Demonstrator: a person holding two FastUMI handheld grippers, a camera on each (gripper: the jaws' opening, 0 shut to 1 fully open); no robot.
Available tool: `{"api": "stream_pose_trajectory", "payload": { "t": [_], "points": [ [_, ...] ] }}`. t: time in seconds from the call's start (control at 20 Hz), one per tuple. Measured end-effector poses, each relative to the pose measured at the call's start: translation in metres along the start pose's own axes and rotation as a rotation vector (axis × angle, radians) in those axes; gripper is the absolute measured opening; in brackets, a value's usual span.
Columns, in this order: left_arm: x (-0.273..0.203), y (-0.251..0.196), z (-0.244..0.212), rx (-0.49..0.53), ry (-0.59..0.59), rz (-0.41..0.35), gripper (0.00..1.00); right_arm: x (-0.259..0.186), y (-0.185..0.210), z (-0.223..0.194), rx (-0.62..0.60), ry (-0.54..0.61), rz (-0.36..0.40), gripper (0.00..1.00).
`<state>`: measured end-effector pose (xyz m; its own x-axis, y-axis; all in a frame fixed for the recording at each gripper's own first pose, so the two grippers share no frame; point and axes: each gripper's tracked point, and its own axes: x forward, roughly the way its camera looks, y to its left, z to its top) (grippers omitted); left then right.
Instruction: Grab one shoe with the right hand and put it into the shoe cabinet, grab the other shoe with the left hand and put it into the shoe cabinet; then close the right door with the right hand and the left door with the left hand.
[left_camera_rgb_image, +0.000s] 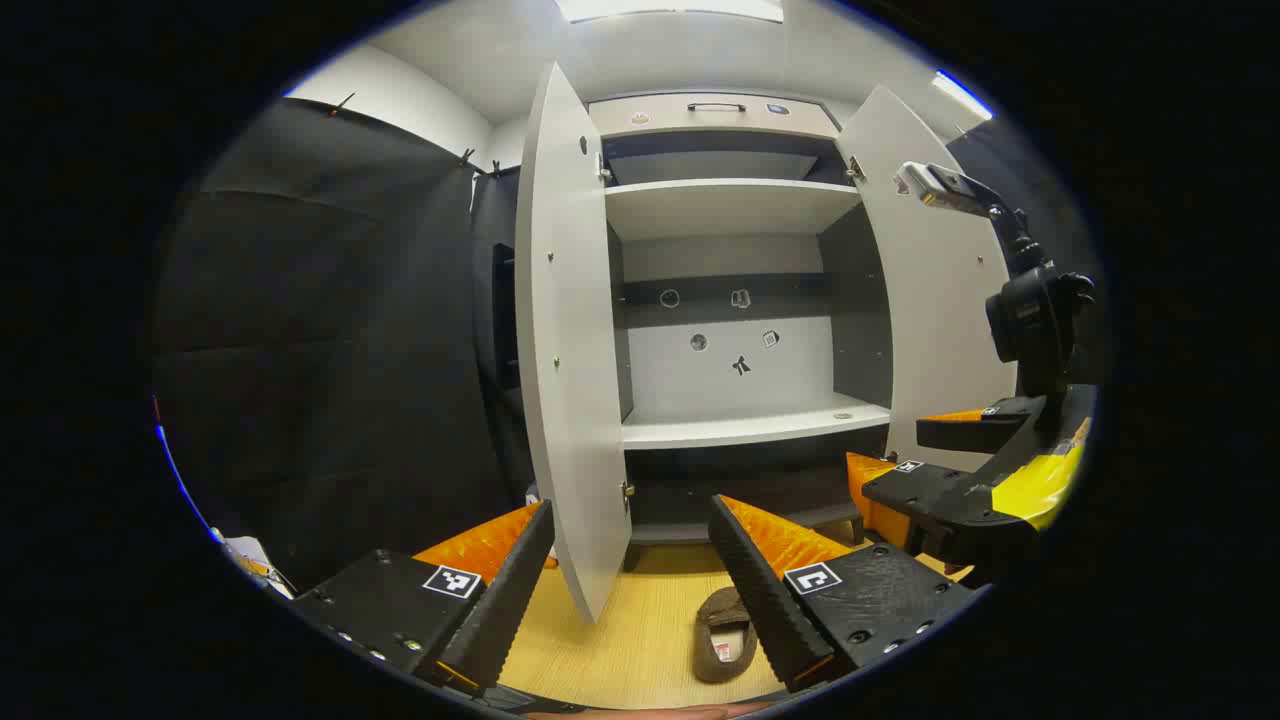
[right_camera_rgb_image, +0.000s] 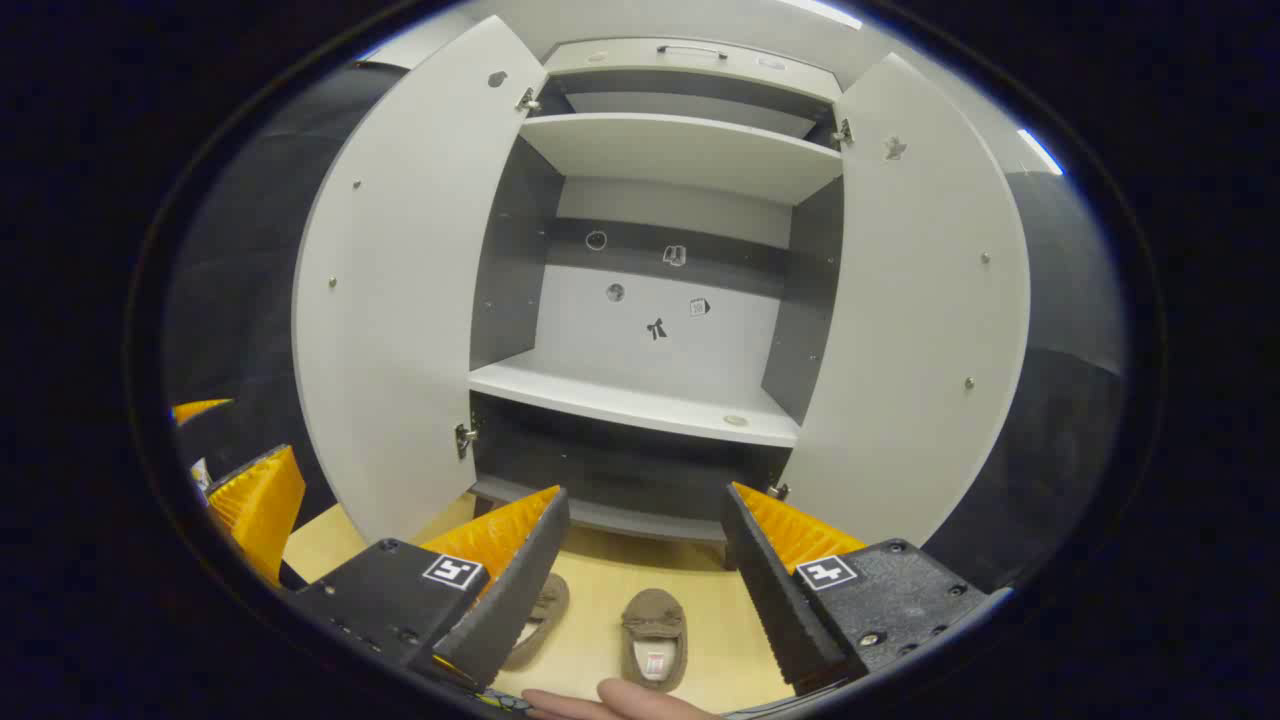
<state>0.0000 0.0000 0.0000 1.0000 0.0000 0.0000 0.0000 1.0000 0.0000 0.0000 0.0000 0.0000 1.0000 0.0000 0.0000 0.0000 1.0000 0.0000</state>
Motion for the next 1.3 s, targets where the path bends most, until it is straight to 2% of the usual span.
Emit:
{"api": "stream_pose_trajectory", "payload": {
  "t": [0.4, 0.75, 1.05, 1.3],
  "points": [
    [0.011, 0.008, 0.002, -0.007, -0.011, 0.025, 0.94, 0.002, -0.008, 0.028, 0.004, -0.100, -0.035, 0.98],
    [0.052, -0.019, 0.015, -0.020, -0.038, -0.049, 0.94, -0.002, -0.035, 0.043, -0.006, -0.177, -0.066, 0.99],
    [0.076, -0.049, -0.002, 0.026, 0.042, -0.102, 0.94, 0.011, -0.053, -0.002, -0.034, -0.066, -0.014, 1.00],
    [0.086, -0.055, -0.014, 0.051, 0.055, -0.066, 0.94, 0.036, -0.055, -0.077, -0.024, 0.090, 0.015, 0.99]
  ]
}}
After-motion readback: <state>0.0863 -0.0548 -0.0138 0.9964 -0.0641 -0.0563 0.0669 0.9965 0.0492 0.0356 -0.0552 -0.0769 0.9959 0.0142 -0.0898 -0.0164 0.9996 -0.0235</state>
